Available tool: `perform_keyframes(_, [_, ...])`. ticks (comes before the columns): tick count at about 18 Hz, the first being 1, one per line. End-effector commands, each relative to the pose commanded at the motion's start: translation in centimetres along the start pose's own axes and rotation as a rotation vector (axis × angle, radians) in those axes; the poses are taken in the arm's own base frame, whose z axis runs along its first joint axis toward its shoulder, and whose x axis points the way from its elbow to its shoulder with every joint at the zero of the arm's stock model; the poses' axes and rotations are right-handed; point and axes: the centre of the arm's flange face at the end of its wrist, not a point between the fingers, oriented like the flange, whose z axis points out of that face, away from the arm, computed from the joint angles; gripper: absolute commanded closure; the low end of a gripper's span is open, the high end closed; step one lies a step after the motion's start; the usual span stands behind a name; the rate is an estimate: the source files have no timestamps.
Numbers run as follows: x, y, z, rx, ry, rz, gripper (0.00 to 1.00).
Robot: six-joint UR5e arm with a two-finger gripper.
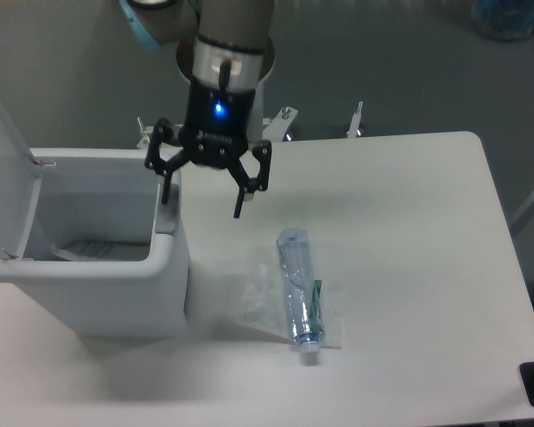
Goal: Open the trash can
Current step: 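Push the gripper finger against the lid edge to flip it open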
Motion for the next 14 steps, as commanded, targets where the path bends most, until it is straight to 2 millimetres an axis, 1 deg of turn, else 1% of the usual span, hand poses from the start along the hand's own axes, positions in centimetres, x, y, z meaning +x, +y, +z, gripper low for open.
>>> perform_keyframes(1, [-0.4, -0.1, -0.3, 0.003, -0.012, 0.005, 0.00])
perform_keyframes(2, [-1.3, -0.2, -0.7, 0.006, -0.033, -0.002, 0.00])
perform_keyframes(3, [-2.4, -0.5, -1.3, 0.012, -0.061, -0.012, 0.00])
perform_keyframes(5, [-4.3, -0.9, -1.8, 0.011, -0.114, -0.016, 0.00])
perform_keyframes(7, [-7.2, -0.2, -1.8, -0.030, -0.207, -0.017, 0.00])
perform_keyframes(8, [-8.7, 0.2, -1.5, -0.061, -0.242, -0.009, 0.00])
perform_keyframes(10, [-11.4, 1.0, -1.1, -0.091, -0.275, -0.021, 0.00])
perform_keyframes(12, [-13.2, 1.6, -1.1, -0.100, -0.287, -0.036, 0.00])
perform_keyframes(14, [-14.4, 2.0, -0.8, -0.115, -0.290, -0.019, 0.00])
